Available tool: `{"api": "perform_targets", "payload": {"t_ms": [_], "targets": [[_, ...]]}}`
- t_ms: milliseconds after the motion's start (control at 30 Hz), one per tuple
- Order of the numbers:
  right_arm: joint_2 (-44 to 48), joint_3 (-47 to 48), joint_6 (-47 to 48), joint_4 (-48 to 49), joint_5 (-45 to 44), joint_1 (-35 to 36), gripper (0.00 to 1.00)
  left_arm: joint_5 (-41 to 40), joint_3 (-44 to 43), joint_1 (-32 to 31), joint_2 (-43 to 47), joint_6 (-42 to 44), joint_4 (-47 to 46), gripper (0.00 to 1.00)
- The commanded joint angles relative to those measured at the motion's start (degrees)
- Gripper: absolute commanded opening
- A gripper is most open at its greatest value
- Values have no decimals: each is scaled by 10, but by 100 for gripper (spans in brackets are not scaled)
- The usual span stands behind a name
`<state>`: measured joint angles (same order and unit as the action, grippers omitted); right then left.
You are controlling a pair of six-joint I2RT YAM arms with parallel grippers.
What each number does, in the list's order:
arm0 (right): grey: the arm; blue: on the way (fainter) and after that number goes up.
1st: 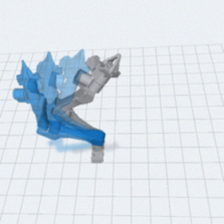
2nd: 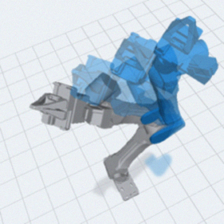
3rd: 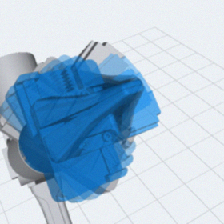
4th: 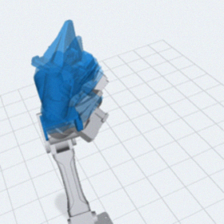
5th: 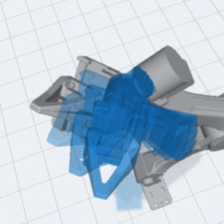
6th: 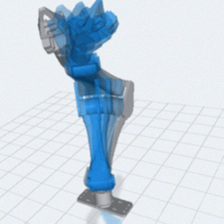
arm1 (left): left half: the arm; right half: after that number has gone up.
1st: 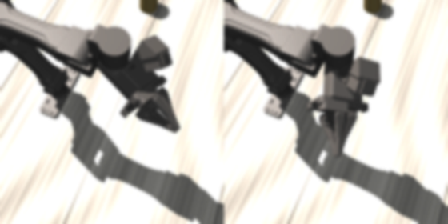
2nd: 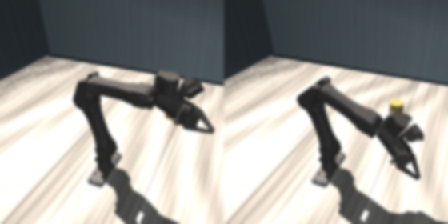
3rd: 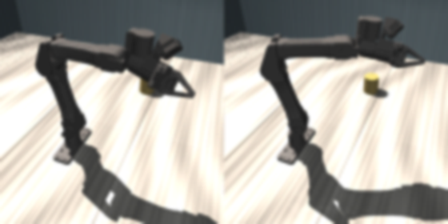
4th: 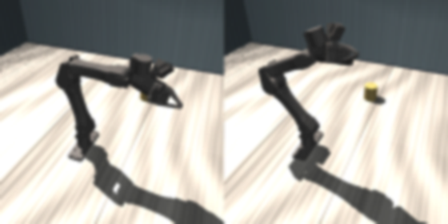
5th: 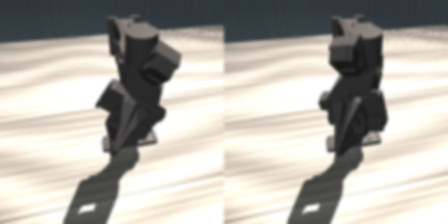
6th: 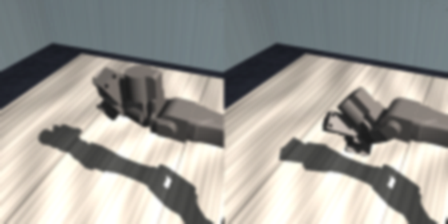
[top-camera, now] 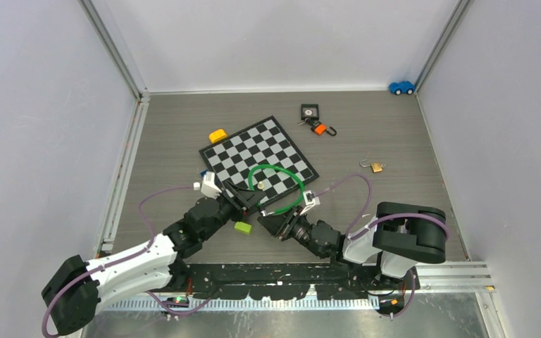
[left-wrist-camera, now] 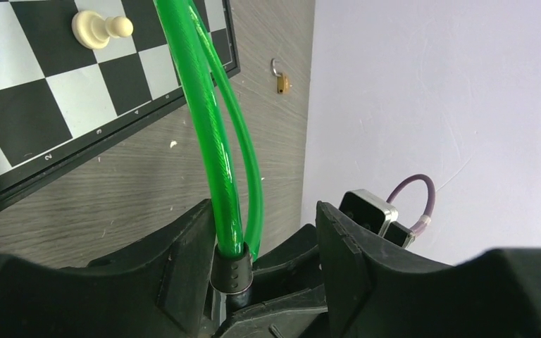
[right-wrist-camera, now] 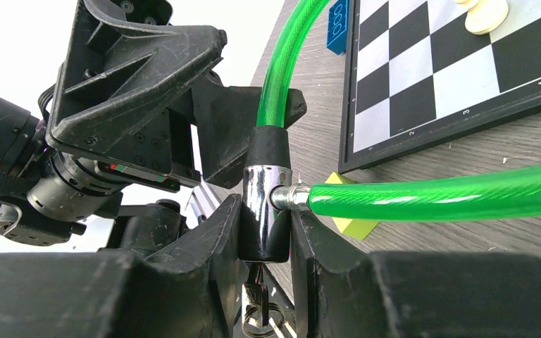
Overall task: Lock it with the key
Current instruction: Lock the lock.
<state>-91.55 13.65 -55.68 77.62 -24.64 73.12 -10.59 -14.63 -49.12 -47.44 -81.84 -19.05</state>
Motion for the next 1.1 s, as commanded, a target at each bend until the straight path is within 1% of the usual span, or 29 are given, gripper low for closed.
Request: {"api": "perform_targets", "payload": {"t_ms": [0, 133, 533, 600, 767, 800, 833, 867, 900, 967, 1067], "targets": [[19, -9, -3, 47, 21, 0, 0, -39, 3, -2, 16, 21, -23, 54], [23, -11, 0, 47, 23, 0, 0, -41, 3, -2, 20, 28, -16, 47], [32, -7, 12, 47, 63, 0, 1, -29, 4, -2, -29, 33, -52, 40], [35, -9, 13, 47, 62, 0, 0, -26, 3, -2, -36, 34, -59, 36], [38, -15, 16, 47, 54, 0, 0, -22, 3, -2, -40, 32, -61, 18], [38, -15, 16, 47, 53, 0, 0, -23, 2, -2, -38, 32, -57, 12], [39, -16, 17, 47, 54, -1, 0, -24, 2, -2, -35, 32, -52, 3], [39, -16, 18, 47, 54, 0, 1, -25, 2, -2, -31, 38, -49, 0], [39, -17, 19, 47, 57, 0, 5, -27, 4, -2, -27, 41, -47, 0], [40, -21, 20, 47, 59, 0, 19, -35, 10, -2, -17, 43, -49, 0], [48, -31, 17, 47, 62, 0, 35, -50, 23, -2, -1, 52, -59, 0]]}}
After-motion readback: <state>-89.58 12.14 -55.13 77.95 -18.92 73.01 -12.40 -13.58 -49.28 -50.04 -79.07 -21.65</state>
